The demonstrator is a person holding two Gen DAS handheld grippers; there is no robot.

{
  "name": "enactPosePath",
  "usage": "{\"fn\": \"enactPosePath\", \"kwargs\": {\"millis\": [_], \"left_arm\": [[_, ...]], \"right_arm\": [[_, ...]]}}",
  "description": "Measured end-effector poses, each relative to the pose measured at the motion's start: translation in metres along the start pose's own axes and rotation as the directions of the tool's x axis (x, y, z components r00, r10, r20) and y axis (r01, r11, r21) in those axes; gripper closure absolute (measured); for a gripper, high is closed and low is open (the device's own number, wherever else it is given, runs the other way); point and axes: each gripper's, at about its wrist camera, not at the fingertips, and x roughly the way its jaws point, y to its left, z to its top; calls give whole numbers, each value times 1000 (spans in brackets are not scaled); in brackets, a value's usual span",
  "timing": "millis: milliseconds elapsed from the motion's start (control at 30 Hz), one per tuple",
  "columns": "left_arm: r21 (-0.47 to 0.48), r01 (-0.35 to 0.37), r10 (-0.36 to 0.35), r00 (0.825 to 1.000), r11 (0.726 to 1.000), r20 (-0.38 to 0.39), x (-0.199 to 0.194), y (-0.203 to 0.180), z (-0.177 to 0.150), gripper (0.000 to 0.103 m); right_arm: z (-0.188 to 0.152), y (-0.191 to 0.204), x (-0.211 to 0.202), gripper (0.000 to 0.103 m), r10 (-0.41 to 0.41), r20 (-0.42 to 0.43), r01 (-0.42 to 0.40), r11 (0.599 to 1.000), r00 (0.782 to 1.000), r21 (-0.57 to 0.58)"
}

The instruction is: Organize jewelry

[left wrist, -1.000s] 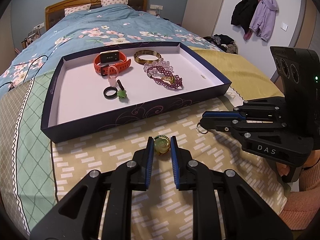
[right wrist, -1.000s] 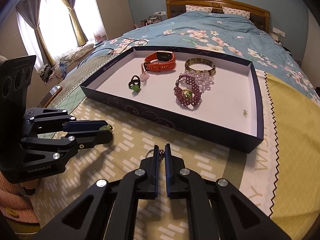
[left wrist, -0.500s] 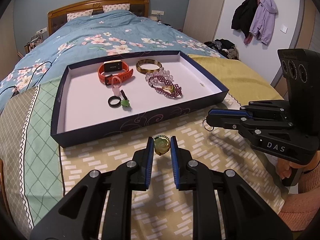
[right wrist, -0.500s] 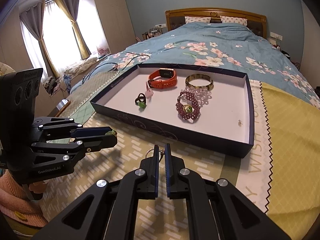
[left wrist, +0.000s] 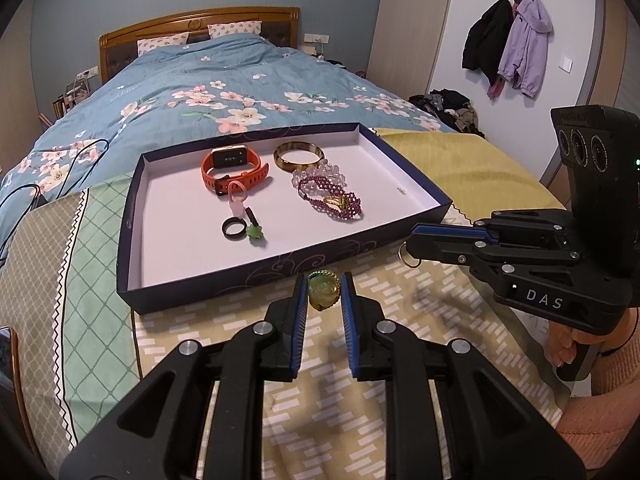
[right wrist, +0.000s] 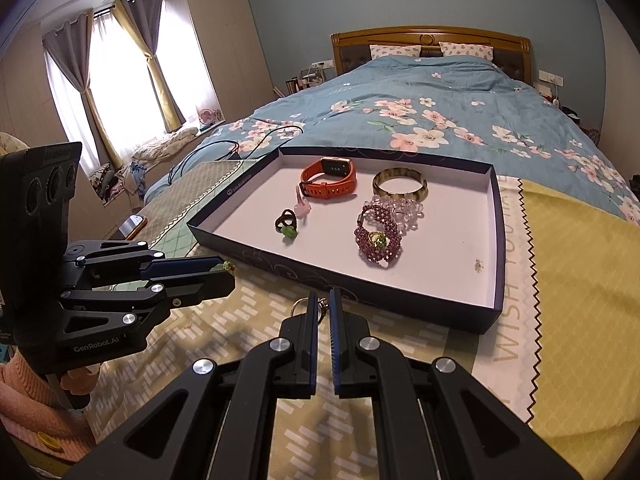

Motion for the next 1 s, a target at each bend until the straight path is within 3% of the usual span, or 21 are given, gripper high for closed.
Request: {"fn": "enactPosePath", "kwargs": {"millis": [1000], "left_arm": [[4, -8, 8, 999, 1000, 47, -9, -2, 15, 86]], "right_arm": [[14, -4, -5, 99, -9, 43, 9, 1000, 999, -8]]}}
